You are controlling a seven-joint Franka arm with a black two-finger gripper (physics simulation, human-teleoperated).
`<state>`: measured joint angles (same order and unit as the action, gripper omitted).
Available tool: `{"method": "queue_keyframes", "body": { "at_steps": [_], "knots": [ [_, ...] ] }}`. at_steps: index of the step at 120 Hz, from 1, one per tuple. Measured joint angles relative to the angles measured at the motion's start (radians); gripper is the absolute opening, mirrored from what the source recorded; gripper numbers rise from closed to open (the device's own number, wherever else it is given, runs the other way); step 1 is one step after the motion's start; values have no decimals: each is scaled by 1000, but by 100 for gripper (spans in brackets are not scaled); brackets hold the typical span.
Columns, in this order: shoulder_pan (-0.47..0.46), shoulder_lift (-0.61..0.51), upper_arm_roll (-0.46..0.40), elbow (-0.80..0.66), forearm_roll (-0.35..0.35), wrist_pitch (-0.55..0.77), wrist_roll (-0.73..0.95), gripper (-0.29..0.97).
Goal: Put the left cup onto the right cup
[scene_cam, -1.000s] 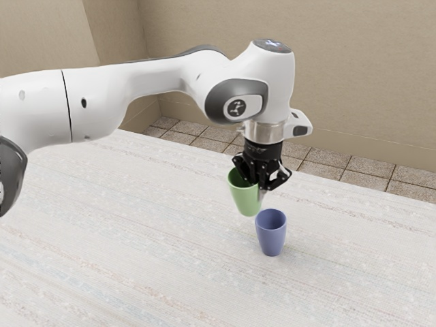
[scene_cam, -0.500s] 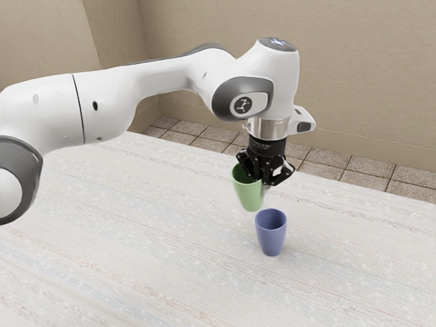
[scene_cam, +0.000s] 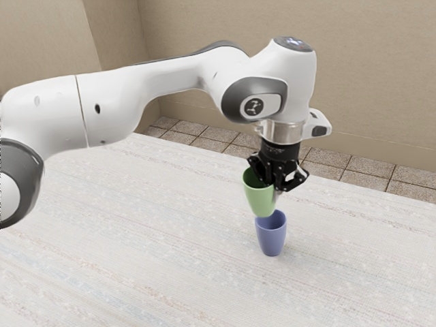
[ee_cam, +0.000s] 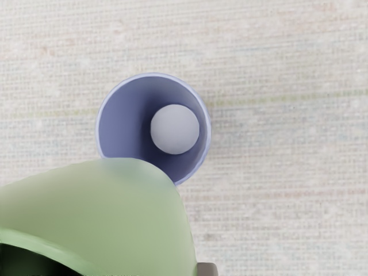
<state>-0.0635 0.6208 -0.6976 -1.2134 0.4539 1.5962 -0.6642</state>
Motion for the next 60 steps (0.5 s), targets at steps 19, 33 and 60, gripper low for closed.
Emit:
{"method": "queue_keyframes", "body": {
  "at_steps": [19,33,60],
  "knots": [
    [2,21,-4,6,12,-8,-15,-11],
    [8,37,-4,15,15,-10,-23,-11],
    [13,59,4,30,32,-1,-33,-11]
  ]
}}
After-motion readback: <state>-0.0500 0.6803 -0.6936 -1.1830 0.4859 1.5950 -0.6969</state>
